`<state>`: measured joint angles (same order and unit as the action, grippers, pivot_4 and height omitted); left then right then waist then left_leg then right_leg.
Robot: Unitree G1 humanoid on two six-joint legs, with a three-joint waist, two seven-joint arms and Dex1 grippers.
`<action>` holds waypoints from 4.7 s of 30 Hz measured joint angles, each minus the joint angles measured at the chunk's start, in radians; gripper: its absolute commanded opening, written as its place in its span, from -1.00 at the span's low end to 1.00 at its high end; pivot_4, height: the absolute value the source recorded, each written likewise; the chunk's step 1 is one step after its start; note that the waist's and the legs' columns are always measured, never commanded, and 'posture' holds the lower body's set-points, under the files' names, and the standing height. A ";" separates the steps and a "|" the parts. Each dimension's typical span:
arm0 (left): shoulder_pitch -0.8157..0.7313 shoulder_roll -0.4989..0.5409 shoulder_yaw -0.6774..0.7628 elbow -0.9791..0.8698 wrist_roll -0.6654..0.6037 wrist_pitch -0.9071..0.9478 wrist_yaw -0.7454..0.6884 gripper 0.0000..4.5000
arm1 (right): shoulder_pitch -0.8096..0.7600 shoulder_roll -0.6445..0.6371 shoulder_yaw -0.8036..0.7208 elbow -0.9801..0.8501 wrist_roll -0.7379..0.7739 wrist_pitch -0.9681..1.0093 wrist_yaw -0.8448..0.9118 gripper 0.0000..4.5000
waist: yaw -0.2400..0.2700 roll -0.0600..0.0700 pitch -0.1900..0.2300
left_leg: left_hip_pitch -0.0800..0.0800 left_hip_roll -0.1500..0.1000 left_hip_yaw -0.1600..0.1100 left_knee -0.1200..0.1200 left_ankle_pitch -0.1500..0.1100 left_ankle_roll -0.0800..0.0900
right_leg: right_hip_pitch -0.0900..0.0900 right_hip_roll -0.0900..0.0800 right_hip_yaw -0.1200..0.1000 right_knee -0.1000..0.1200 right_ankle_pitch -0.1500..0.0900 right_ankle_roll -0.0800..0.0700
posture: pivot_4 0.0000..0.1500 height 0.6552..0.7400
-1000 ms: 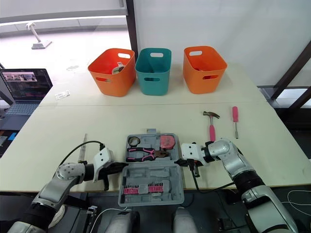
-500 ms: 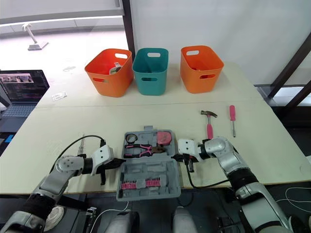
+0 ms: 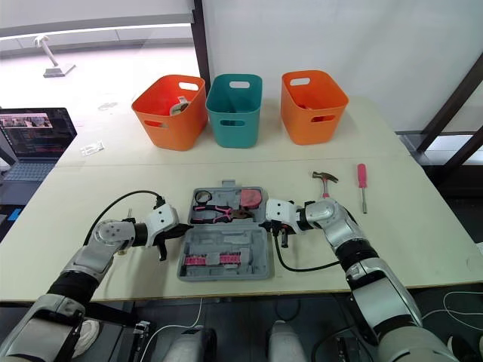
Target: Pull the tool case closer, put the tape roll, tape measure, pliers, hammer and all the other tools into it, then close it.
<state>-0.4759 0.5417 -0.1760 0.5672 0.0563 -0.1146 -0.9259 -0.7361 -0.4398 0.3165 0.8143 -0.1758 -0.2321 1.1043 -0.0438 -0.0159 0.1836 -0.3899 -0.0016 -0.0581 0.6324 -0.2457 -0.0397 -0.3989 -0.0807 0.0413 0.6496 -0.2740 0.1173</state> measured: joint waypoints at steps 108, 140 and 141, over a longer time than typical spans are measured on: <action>0.762 0.129 0.902 -0.397 -0.491 0.186 0.084 0.99 | 0.244 -0.367 -0.645 -0.041 0.539 0.273 0.078 0.98 | 0.025 0.000 0.001 | 0.000 0.000 0.002 -0.001 0.000 0.000 | 0.002 -0.001 0.001 -0.005 -0.003 -0.004 | 1.00 1.00; 0.807 -0.153 0.870 -1.051 -0.709 0.878 0.769 0.99 | -0.242 -0.327 -0.236 -0.696 0.768 1.037 0.437 0.98 | 0.031 -0.001 0.001 | -0.002 -0.001 -0.002 -0.001 0.000 0.000 | 0.000 -0.003 -0.001 -0.005 -0.001 0.000 | 1.00 1.00; 0.779 -0.142 0.866 -1.048 -0.719 0.920 0.792 0.99 | -0.239 -0.328 -0.224 -0.702 0.763 1.032 0.437 0.98 | 0.031 -0.001 0.001 | -0.003 -0.001 -0.002 -0.001 0.000 0.000 | 0.000 -0.003 -0.001 -0.005 -0.001 0.000 | 1.00 1.00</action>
<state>0.3028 0.3998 0.6896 -0.4808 -0.6626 0.8049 -0.1344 -0.9754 -0.7676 0.0921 0.1120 0.5874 0.8004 1.5409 -0.0127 -0.0172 0.1850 -0.3925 -0.0022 -0.0597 0.6315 -0.2461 -0.0400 -0.3993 -0.0832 0.0400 0.6449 -0.2746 0.1173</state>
